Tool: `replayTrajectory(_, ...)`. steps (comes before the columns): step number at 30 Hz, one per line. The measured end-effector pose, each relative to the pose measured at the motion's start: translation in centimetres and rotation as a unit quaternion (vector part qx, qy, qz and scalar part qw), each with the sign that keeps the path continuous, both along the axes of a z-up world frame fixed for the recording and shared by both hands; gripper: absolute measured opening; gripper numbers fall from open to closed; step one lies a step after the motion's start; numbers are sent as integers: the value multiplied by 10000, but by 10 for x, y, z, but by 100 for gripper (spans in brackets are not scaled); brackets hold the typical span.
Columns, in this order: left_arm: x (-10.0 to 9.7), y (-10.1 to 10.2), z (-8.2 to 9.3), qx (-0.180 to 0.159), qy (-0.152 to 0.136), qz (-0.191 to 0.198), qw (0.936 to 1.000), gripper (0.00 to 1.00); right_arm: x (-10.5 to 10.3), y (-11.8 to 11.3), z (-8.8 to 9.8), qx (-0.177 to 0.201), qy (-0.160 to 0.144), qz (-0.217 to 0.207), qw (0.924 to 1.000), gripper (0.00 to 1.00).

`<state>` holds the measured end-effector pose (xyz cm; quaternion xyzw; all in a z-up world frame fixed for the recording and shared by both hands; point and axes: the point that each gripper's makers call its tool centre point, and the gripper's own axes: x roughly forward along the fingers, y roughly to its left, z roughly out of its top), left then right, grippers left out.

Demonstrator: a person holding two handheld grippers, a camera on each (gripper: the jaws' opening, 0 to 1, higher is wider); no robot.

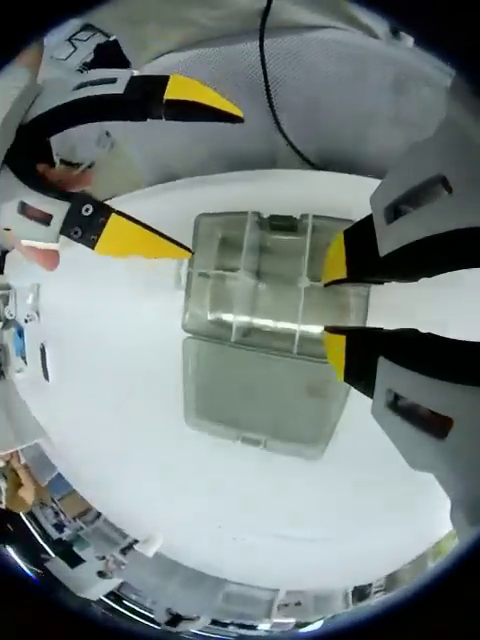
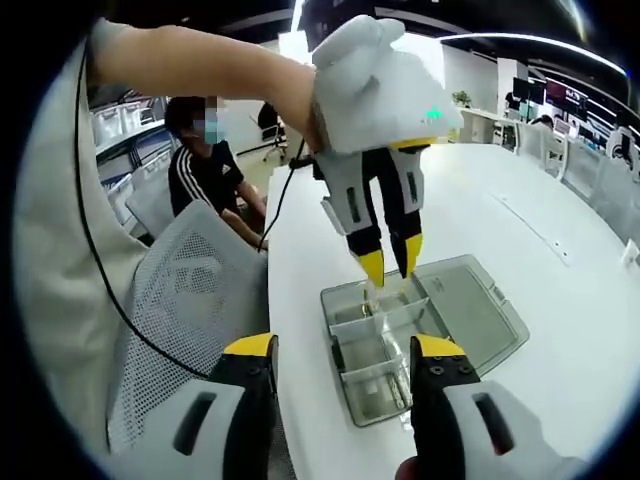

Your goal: Insert the divider into the dual guide fixture by aligning both edges with the guide slots and pushing it downward to the bottom, including one-sided entry, uneven engagement, binding, and posture correction.

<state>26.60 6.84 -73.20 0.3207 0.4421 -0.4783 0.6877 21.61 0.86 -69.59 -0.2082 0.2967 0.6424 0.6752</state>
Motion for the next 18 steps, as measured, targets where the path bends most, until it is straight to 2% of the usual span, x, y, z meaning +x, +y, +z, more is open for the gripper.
replayTrajectory(2,0,6,1,-62,-113,95,9999,13,0,0,0,-1,-6,3,10000,50)
replayTrajectory(7,-6,15,6,-494,-166,628,9967,14,-1,1,2,-12,-30,35,10000,50)
replayTrajectory(11,-11,17,12,-677,-299,758,9944,15,-3,2,2,-33,-41,70,10000,50)
replayTrajectory(13,-13,18,16,-852,-403,903,9914,16,-3,2,2,-42,-59,76,9999,51)
replayTrajectory(16,-14,18,24,-1275,-534,1318,9816,17,-4,2,1,-63,-78,82,9999,51)
replayTrajectory(17,-14,19,24,-1316,-538,1374,9803,18,-4,2,1,-59,-66,81,9999,51)
replayTrajectory(18,-15,20,26,-1436,-574,1540,9759,19,-4,2,1,-66,-74,91,9999,51)
